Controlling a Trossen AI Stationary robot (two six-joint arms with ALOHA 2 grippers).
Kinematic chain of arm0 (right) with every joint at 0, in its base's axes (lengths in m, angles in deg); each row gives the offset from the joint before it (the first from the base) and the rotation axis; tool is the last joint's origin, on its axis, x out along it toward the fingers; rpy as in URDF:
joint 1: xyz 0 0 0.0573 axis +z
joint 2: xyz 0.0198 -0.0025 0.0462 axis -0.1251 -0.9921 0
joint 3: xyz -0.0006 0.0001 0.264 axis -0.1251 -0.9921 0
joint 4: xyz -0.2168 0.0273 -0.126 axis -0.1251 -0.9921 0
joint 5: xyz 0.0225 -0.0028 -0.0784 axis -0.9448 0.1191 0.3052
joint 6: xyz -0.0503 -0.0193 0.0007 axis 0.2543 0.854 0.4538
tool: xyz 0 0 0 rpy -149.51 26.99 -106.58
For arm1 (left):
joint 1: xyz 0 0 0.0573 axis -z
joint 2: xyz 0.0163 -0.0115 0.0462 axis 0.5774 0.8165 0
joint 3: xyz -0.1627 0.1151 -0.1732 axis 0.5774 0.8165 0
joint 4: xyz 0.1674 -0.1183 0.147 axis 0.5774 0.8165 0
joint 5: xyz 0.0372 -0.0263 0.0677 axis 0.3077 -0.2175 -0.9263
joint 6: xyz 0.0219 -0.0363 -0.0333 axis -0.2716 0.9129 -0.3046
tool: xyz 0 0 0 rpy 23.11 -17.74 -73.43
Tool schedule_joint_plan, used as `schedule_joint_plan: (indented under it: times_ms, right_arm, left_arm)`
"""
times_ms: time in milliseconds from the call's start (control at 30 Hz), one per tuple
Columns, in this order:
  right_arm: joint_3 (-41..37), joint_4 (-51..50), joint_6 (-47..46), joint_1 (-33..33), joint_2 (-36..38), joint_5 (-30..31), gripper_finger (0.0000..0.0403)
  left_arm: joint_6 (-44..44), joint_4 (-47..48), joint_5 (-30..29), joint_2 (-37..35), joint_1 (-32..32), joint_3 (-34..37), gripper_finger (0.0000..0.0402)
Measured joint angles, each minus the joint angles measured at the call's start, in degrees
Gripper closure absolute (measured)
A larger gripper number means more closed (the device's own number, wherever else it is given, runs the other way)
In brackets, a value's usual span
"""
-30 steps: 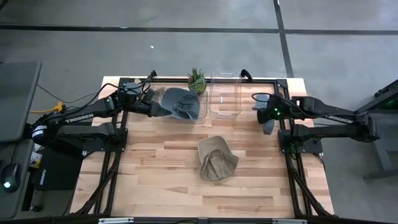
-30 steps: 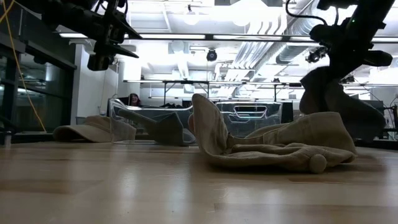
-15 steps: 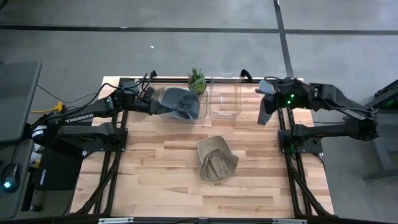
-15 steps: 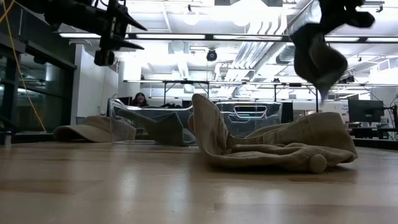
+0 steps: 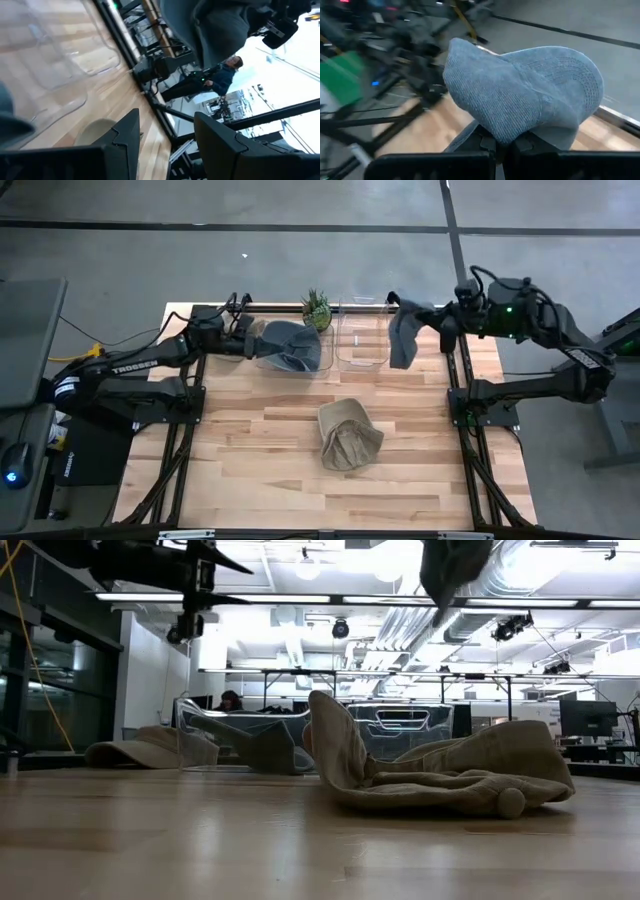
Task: Pick & Place hat
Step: Put the gray cap into the left transparent bin
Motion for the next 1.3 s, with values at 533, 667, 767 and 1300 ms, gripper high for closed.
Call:
schedule_joint_plan:
  times_ms: [533, 667, 767, 1300]
  right_arm:
    - [0.1, 20.0, -0.2, 0.0, -2.3, -18.8, 0.0403]
    - [0.1, 22.4, 0.0, 0.0, -4.3, -21.8, 0.0403]
    - [0.1, 25.6, 0.0, 0.0, -5.8, -24.8, 0.0403]
    - [0.1, 40.5, -1.2, 0.0, -12.2, -38.4, 0.0403]
  left_arm:
    - [2.1, -29.1, 4.8, 9.5, 0.0, 0.0, 0.0251]
    - [4.8, -35.0, 6.5, 11.6, 0.0, 0.0, 0.0228]
    - [7.2, -37.3, 5.8, 13.0, 0.0, 0.0, 0.0192]
    - [5.8, -40.8, -9.0, 14.2, 0.0, 0.0, 0.0090]
